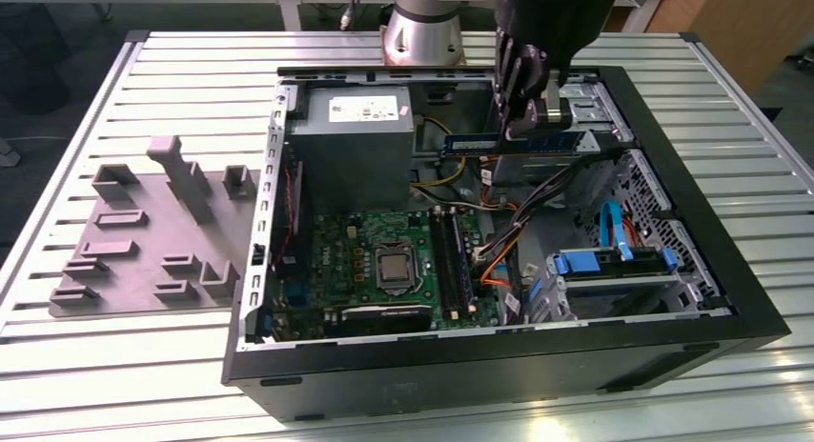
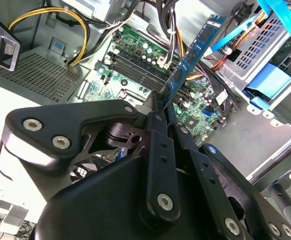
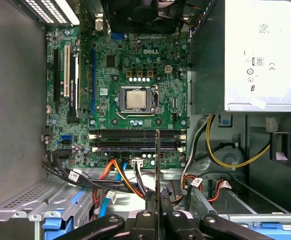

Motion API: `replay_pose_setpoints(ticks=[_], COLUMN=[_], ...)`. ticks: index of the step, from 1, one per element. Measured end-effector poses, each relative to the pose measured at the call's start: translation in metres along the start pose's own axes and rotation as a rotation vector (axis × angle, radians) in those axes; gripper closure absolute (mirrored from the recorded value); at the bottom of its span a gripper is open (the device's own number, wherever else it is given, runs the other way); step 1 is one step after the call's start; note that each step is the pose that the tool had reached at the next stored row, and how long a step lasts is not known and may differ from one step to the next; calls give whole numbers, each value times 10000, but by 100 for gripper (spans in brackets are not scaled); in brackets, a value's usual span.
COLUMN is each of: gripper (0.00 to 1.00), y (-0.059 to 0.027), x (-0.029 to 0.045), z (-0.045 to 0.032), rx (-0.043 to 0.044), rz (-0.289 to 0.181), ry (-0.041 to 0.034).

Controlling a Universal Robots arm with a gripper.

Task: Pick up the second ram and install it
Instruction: 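Insert the second ram into the second slot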

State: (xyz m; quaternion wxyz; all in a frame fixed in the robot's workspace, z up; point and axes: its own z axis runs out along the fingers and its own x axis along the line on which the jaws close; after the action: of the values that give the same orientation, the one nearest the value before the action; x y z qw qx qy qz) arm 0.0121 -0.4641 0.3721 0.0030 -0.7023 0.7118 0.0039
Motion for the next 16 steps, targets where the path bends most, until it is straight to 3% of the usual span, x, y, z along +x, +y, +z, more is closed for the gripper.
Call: replay_pose_setpoints(ticks=[16], gripper=[86], y=[-19], x=[0], z=[0], rx=[1], rz=[172], ry=[1])
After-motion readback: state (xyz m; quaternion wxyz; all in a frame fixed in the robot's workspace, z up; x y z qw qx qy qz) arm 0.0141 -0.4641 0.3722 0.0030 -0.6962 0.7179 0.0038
